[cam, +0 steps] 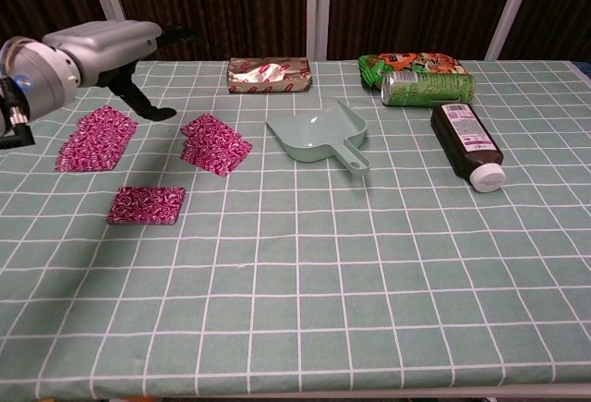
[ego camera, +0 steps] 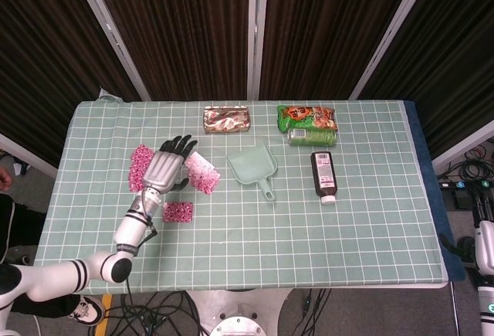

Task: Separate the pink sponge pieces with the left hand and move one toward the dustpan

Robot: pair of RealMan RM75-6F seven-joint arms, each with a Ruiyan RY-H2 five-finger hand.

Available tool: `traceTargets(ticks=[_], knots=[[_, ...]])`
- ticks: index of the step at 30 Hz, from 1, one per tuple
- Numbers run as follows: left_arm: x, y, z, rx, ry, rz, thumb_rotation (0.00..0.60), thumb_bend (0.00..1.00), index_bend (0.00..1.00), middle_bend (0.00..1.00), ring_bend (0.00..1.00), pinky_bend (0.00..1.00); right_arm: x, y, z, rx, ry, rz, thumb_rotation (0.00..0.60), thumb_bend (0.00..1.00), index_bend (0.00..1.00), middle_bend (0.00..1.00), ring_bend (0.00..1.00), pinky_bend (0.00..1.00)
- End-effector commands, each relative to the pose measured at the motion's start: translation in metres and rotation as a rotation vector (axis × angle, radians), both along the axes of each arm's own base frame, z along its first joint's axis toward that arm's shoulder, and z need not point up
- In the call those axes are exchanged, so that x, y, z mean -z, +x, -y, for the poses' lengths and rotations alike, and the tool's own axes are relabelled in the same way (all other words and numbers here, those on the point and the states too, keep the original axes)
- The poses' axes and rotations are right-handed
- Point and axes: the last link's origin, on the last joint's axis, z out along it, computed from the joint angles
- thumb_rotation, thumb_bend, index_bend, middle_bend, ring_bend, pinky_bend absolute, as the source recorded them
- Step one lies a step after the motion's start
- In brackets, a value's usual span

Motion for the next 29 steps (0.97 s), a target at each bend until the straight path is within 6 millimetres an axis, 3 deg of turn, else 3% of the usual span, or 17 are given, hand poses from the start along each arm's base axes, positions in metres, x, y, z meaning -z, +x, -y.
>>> traceTargets(ticks=[1, 5, 13, 25, 29], knots=[[-0.013, -0.014, 0.006, -0.023, 0.027, 0.004, 0.6, 0.25, 0.06, 0.0, 0.0, 0.12, 0.0, 0.001, 0.0, -0.005, -0.001, -0.001, 0.6, 0.13, 0.0, 0.0, 0.0, 0.0], [-0.036, -0.037, 0.022, -0.077, 0.076, -0.012, 0.6, 0.24, 0.06, 0.0, 0.0, 0.11, -0.001, 0.002, 0.0, -0.013, -0.004, 0.003, 0.6, 0.13, 0.0, 0.0, 0.0, 0.0], [-0.08, -0.087, 0.088, -0.201, 0.206, 0.006, 0.6, 0.23, 0.06, 0.01, 0.0, 0.06, -0.003, 0.007, 0.005, -0.051, -0.012, 0.02, 0.6, 0.13, 0.0, 0.0, 0.0, 0.0], [-0.092, -0.146, 0.175, -0.328, 0.266, -0.032, 0.6, 0.22, 0.06, 0.0, 0.0, 0.05, 0.008, 0.01, 0.001, -0.078, 0.003, 0.048, 0.6, 0.13, 0.0, 0.0, 0.0, 0.0], [-0.099, -0.161, 0.192, -0.338, 0.284, -0.033, 0.6, 0.22, 0.06, 0.0, 0.0, 0.05, 0.007, 0.009, -0.002, -0.078, -0.007, 0.047, 0.6, 0.13, 0.0, 0.0, 0.0, 0.0]])
